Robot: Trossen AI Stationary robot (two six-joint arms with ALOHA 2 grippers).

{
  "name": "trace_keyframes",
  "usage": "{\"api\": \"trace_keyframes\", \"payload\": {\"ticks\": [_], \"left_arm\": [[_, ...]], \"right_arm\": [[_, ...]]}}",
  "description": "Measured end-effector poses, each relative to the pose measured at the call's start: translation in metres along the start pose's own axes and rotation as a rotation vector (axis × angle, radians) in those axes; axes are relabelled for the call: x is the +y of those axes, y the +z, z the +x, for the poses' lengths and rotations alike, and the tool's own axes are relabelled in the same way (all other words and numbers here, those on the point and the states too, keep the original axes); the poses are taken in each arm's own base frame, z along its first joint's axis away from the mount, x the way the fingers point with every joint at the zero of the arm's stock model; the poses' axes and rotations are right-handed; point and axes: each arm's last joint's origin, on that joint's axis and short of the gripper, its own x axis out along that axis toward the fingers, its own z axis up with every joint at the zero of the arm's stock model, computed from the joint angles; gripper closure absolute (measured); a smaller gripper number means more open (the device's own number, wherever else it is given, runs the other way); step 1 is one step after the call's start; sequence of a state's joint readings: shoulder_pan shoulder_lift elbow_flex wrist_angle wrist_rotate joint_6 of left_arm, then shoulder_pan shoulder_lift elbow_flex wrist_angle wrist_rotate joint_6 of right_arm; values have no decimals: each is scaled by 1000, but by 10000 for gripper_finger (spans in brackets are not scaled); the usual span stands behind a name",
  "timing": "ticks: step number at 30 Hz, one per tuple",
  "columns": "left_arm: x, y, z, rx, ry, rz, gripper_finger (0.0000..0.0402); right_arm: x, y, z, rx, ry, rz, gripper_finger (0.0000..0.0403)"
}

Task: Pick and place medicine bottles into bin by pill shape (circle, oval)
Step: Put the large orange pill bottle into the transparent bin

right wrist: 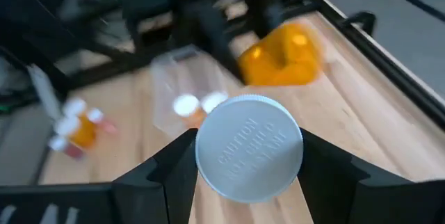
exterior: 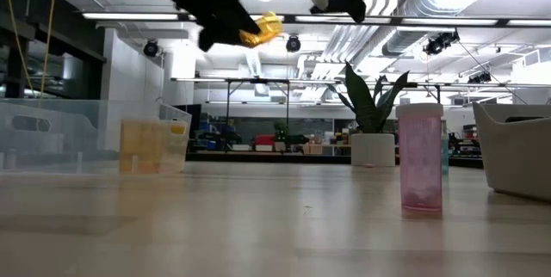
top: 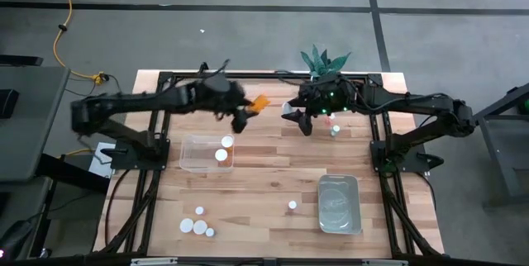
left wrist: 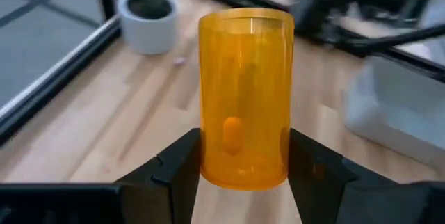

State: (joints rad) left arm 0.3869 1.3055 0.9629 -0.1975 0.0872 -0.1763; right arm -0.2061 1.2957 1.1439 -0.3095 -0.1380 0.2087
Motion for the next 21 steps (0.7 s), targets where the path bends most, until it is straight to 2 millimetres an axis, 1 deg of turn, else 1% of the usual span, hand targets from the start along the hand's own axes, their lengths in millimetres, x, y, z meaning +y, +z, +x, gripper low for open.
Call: {"api": "trace_keyframes", "payload": {"ticks": [2,3,6,10,14,17,21], "left_arm": [[-11,-13,-8,-15,-23,31,232],[-16,-16,-10,-35,-26,52,232],[-31,-18,-12,-79,-23,131,232],[-44,-17,3,-40,-34,230,232],[-50,-13,20,4,-36,251,231],[-50,-12,29,42,-28,252,231],[-51,-7,30,26,-28,251,231]], "right_arm": [[-1,3,0,-28,25,28,208],[-1,5,0,-38,33,41,208],[-2,5,5,-37,53,60,208],[5,7,20,48,104,46,208],[11,9,31,138,109,5,208],[16,12,31,151,121,-22,204],[17,9,31,182,107,-24,191]]}}
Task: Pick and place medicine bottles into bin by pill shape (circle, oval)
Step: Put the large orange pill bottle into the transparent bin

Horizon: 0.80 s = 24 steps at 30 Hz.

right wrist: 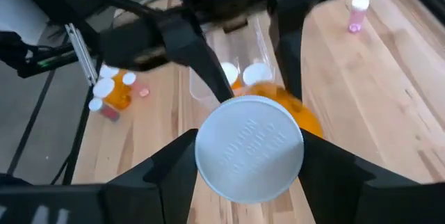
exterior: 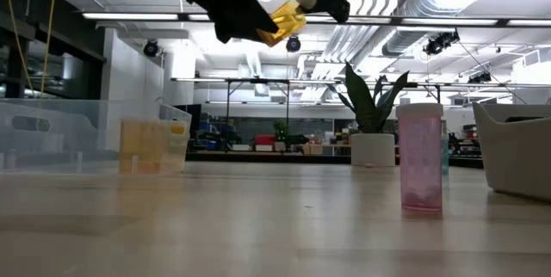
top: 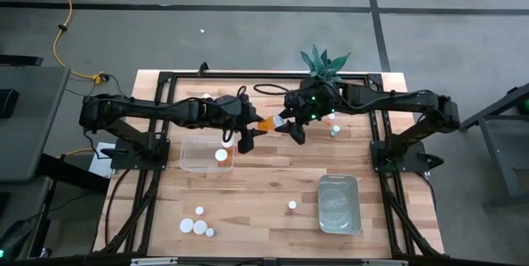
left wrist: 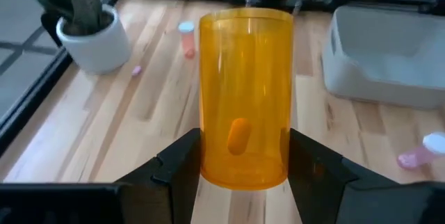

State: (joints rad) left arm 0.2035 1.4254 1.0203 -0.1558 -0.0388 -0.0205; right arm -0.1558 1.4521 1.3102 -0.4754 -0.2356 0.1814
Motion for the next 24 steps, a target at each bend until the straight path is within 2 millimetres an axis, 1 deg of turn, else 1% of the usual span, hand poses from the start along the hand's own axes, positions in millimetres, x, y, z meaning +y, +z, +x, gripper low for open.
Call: {"api": "trace_keyframes", "payload": {"ticks": [4,7,14,24], "left_arm": [[0,0,0,-1,-1,17,231],[0,0,0,0,0,20,231],[-1,1,1,-22,2,23,231],[0,2,1,-32,-17,11,231]], "right_arm": [[-2,-3,4,28,-27,8,180],[-3,-2,7,14,-53,1,177],[-4,-3,18,14,-42,-5,176],[-4,-1,19,-4,-34,-30,176]]}}
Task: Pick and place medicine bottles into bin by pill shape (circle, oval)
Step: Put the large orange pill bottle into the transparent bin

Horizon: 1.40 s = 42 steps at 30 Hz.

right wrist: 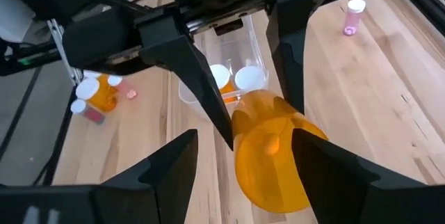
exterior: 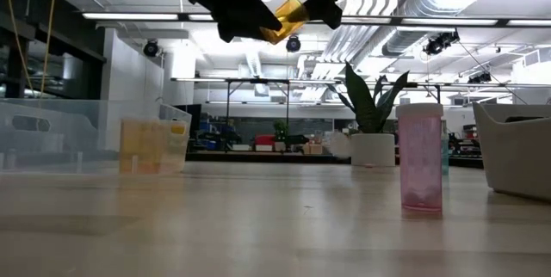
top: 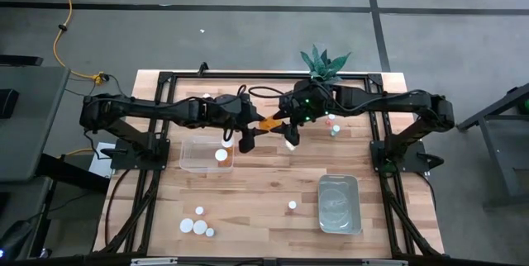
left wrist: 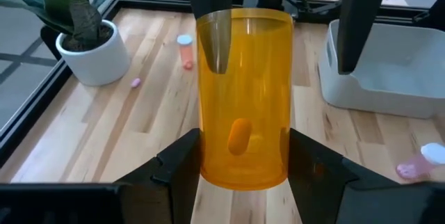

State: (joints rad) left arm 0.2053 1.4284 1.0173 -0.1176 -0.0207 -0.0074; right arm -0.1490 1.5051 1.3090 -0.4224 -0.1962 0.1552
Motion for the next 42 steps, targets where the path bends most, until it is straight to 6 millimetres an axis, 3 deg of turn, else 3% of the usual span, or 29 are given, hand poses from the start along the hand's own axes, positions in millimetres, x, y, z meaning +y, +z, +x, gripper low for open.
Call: {"api": "trace_keyframes", "payload": {"ticks": [13,22,32,36,42], "left_arm": [[-1,-23,2,142,-22,-61,231],[-20,-19,4,-63,-88,-59,231],[-14,-17,5,-93,-21,-56,231],[-16,-16,4,-102,-34,-37,231],[-17,-16,4,-100,-35,-34,231]], "right_arm": [[-5,-1,-17,20,-48,-42,176],[-5,-3,-17,40,-44,-65,176],[-5,-4,-12,49,-7,-64,178],[-6,-5,-5,61,-17,-61,212],[-7,-5,-3,62,-16,-68,339]]}}
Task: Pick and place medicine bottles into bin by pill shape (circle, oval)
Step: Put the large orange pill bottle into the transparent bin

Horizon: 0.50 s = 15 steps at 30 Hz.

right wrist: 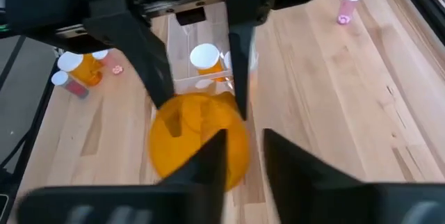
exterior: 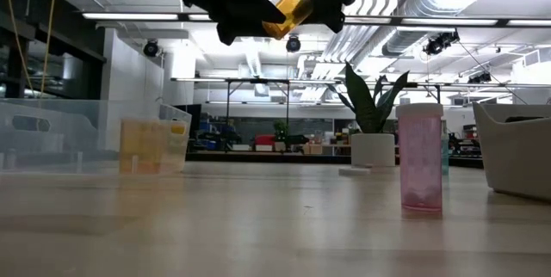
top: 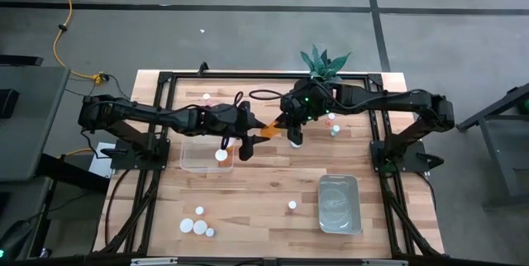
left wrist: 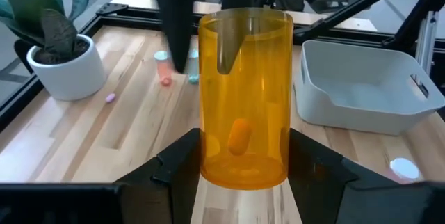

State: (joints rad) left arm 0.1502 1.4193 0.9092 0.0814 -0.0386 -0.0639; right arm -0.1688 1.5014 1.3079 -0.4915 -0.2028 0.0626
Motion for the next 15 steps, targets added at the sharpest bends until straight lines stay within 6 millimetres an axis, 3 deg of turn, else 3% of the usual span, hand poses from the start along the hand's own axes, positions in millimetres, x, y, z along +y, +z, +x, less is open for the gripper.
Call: {"api": "trace_keyframes", "payload": {"ticks": [3,8,12,15], "left_arm": [[0,0,0,-1,3,-8,231],[8,8,-3,64,24,-36,210],[20,14,-12,265,68,1,185],[27,27,-23,317,90,9,175]], "right_arm": [[0,0,-1,-2,0,1,392],[-2,-3,-10,50,-25,-18,396],[-9,-3,-27,167,-113,-60,399],[-13,-14,-20,299,-139,-63,401]]}}
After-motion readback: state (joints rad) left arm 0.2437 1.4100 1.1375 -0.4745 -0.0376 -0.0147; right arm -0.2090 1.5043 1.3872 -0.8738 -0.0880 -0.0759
